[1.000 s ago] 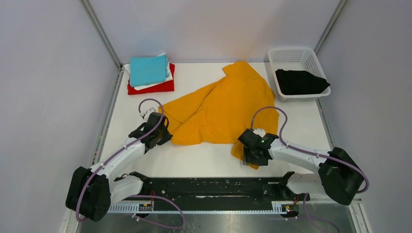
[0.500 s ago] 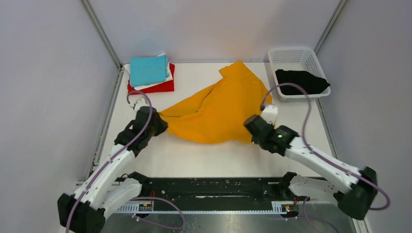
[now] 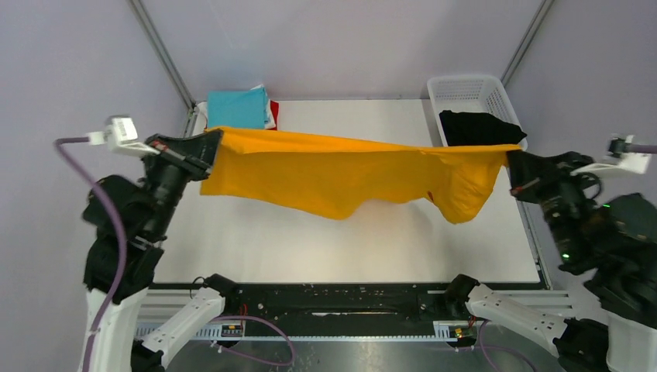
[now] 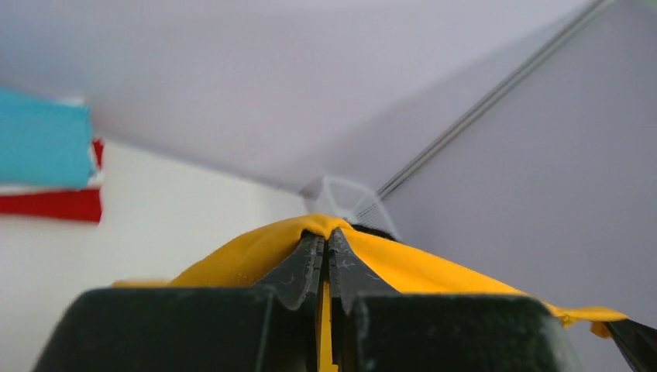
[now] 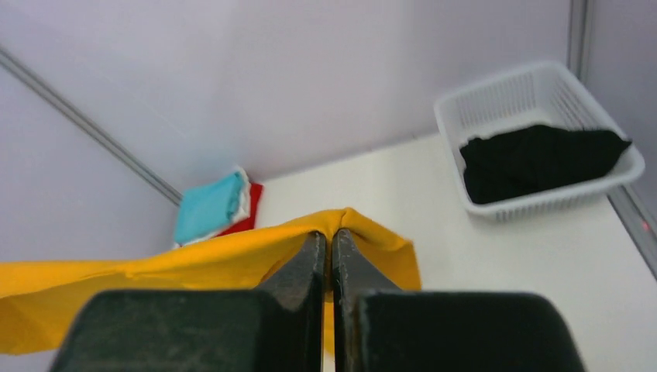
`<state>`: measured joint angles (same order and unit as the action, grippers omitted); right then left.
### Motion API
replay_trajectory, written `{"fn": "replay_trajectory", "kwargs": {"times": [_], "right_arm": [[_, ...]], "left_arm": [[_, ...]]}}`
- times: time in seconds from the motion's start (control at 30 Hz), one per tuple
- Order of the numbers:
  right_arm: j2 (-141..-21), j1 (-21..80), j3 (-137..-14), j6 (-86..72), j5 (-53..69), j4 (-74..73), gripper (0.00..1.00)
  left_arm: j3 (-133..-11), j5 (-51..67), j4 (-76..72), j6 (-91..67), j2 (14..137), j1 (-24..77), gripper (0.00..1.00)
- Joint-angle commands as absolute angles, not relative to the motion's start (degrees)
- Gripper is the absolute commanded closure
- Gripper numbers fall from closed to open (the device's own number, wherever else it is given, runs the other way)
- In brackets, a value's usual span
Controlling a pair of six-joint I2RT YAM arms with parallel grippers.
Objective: Fold and stack the t-shirts
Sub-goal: Flatten out the tshirt
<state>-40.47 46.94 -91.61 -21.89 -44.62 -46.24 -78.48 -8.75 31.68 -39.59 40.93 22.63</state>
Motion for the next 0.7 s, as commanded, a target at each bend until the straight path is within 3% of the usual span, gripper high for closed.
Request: {"fn": "replay_trajectory", "kwargs": {"times": [0.0, 0.2, 0.43, 0.5, 0.67], "right_arm": [[-43.54, 47.20, -104.13, -11.55, -40.02, -47.66, 1.00], [-52.70, 47.20, -118.70, -5.17, -38.70, -52.72, 1.00], [-63.21, 46.65, -116.31, 9.87, -51.81, -40.74, 1.00], [-65.92, 42.59, -115.29, 12.01, -48.75, -37.39, 1.00], [-75.59, 28.78, -119.23, 9.15, -33.20, -33.72, 1.00]], "left_arm": [[-87.89, -6.70, 32.24, -35.05, 39.06, 22.59, 1.00], [-91.98, -5.60, 32.52, -33.14, 41.63, 22.59, 1.00], [-94.11, -15.10, 32.71, -30.28, 53.80, 22.35, 1.00], [-96.13, -16.52, 32.87, -29.40, 58.88, 21.41, 1.00], [-106.49, -6.27, 31.66, -29.86, 73.71, 14.04, 1.00]]}}
